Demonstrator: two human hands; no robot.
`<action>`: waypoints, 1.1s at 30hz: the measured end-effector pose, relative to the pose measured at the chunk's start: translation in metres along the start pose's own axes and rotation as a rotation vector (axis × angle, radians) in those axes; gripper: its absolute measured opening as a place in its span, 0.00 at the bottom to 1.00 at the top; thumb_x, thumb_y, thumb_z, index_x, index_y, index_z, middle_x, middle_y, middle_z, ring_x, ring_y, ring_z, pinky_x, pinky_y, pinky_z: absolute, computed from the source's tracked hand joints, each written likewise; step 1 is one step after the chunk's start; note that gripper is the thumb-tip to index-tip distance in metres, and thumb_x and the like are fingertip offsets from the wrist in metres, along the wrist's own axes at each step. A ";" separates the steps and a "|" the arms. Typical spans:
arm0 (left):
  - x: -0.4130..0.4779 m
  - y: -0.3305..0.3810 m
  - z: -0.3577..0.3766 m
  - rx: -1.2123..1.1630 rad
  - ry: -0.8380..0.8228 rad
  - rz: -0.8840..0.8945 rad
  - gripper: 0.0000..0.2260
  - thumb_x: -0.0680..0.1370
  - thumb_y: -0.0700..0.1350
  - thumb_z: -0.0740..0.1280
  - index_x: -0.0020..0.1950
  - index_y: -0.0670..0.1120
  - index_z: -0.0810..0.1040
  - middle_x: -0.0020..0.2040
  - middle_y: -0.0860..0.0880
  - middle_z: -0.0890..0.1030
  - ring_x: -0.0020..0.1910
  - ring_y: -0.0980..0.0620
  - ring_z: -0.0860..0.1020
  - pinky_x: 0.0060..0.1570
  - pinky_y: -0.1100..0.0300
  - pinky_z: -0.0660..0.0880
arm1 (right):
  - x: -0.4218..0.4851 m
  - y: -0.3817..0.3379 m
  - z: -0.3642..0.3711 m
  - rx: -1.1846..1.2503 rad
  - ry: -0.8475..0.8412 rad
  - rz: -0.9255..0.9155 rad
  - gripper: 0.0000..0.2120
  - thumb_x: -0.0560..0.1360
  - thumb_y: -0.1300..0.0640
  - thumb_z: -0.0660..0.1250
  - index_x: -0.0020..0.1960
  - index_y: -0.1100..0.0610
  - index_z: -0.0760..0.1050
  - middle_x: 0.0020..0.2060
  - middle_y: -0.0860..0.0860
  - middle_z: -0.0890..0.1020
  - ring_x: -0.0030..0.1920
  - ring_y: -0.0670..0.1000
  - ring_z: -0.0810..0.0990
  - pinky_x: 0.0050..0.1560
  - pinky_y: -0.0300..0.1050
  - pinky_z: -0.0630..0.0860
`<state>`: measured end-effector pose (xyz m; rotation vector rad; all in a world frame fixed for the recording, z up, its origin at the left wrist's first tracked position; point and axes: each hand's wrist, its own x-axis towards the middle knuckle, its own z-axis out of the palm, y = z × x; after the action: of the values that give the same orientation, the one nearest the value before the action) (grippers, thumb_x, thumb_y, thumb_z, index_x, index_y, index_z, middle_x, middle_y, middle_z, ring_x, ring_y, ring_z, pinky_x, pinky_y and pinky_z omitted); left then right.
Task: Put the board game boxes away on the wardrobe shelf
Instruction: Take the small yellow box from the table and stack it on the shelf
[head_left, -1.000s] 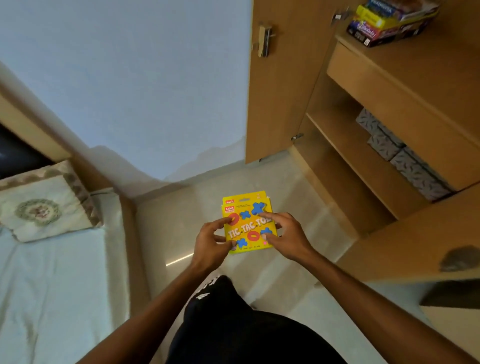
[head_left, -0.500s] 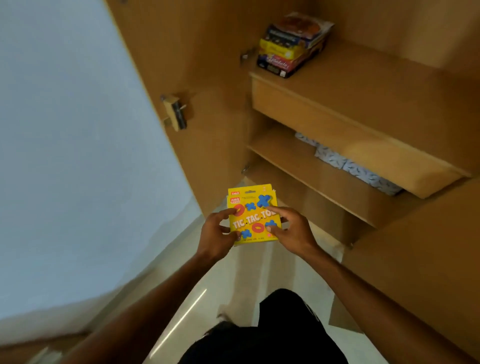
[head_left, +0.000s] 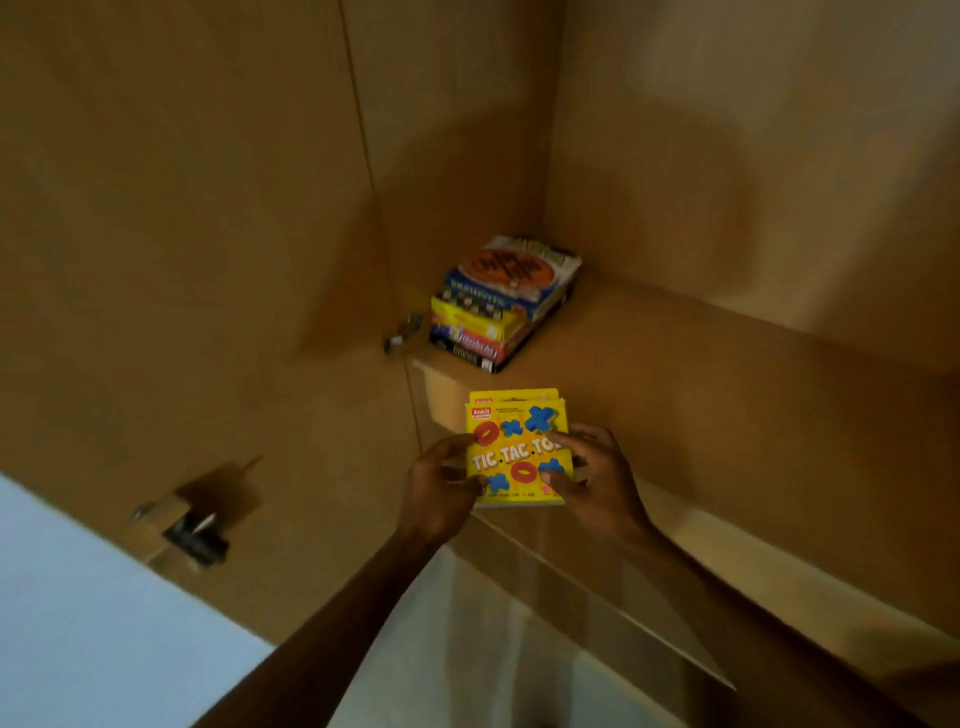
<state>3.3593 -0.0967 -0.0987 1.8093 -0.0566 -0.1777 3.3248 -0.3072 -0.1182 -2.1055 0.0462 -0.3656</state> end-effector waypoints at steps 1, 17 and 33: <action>0.022 0.010 0.005 0.001 0.008 0.017 0.21 0.71 0.32 0.73 0.61 0.47 0.77 0.48 0.56 0.79 0.41 0.56 0.79 0.32 0.66 0.78 | 0.024 0.000 -0.005 -0.012 0.010 -0.002 0.21 0.69 0.62 0.75 0.61 0.54 0.78 0.58 0.48 0.69 0.55 0.44 0.76 0.48 0.26 0.73; 0.300 0.104 0.006 0.221 -0.261 0.286 0.23 0.67 0.34 0.78 0.59 0.38 0.76 0.63 0.43 0.76 0.60 0.45 0.78 0.48 0.61 0.80 | 0.286 0.006 -0.011 -0.111 0.237 -0.027 0.15 0.69 0.53 0.76 0.52 0.58 0.84 0.56 0.52 0.78 0.54 0.51 0.80 0.55 0.49 0.78; 0.328 0.080 -0.011 0.812 0.042 0.488 0.32 0.68 0.37 0.73 0.72 0.47 0.71 0.71 0.45 0.70 0.70 0.44 0.67 0.70 0.51 0.68 | 0.327 -0.002 0.031 -0.169 -0.010 -0.154 0.19 0.74 0.57 0.72 0.62 0.63 0.78 0.65 0.57 0.72 0.66 0.53 0.71 0.60 0.47 0.77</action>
<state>3.6893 -0.1496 -0.0481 2.5332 -0.6070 0.2748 3.6453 -0.3386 -0.0534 -2.2845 -0.0949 -0.4562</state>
